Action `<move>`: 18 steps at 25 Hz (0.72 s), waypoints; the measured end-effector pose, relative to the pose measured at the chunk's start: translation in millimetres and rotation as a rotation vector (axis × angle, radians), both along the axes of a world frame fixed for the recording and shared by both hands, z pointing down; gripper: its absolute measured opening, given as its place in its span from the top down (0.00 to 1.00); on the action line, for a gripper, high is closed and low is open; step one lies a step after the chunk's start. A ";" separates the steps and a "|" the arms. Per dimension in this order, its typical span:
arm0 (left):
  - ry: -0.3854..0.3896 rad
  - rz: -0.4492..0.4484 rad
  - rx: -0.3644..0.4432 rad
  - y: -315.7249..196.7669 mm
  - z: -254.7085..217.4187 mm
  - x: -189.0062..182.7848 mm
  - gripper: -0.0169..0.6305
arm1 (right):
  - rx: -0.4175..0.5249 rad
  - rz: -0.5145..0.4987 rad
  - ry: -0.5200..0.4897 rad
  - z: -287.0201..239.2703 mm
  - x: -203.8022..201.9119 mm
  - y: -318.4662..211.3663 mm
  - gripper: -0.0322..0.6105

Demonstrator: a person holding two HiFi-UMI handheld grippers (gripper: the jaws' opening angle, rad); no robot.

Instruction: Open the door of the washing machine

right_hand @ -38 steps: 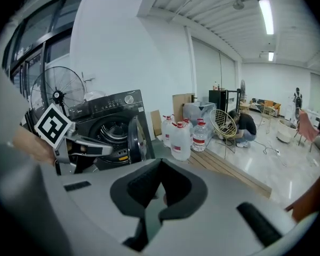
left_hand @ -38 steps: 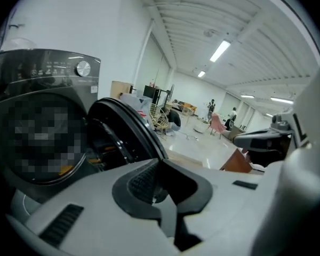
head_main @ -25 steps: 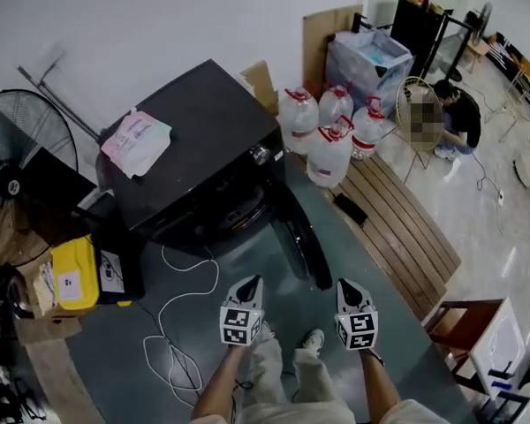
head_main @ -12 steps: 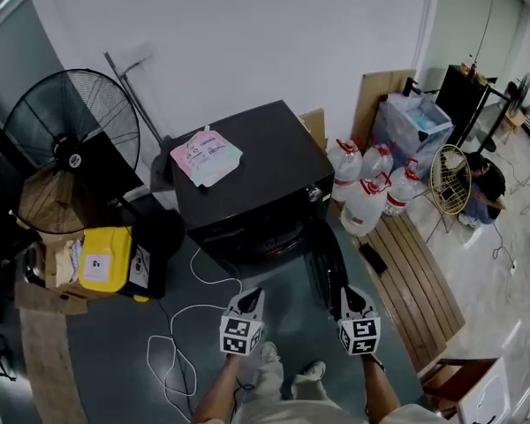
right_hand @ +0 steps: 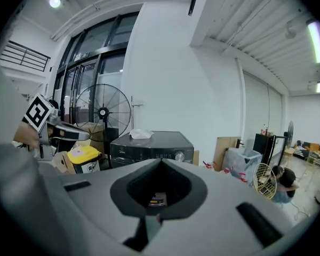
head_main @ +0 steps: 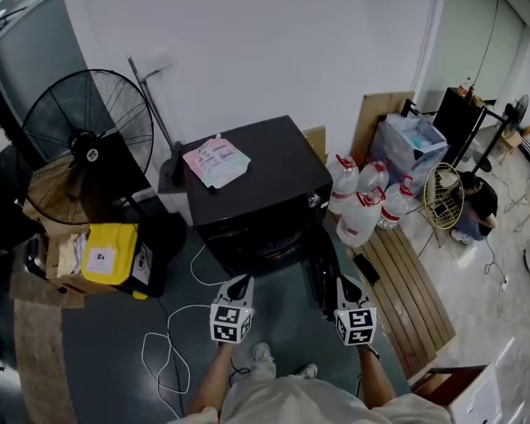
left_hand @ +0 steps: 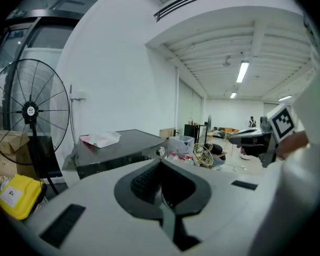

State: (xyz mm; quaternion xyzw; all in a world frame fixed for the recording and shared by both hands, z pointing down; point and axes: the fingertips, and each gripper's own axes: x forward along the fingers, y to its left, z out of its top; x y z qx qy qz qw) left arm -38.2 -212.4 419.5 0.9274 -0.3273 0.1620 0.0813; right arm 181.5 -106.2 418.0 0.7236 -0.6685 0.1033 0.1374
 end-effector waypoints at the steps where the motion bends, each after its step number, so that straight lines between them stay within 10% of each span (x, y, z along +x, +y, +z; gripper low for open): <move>1: 0.005 -0.005 0.004 1.7 -3.4 -2.8 0.96 | 0.005 0.003 0.002 -4.0 -0.7 2.5 0.95; 18: 0.036 -0.034 0.022 21.5 -14.2 -21.3 0.96 | 0.032 0.030 0.020 -17.7 -12.1 35.4 0.95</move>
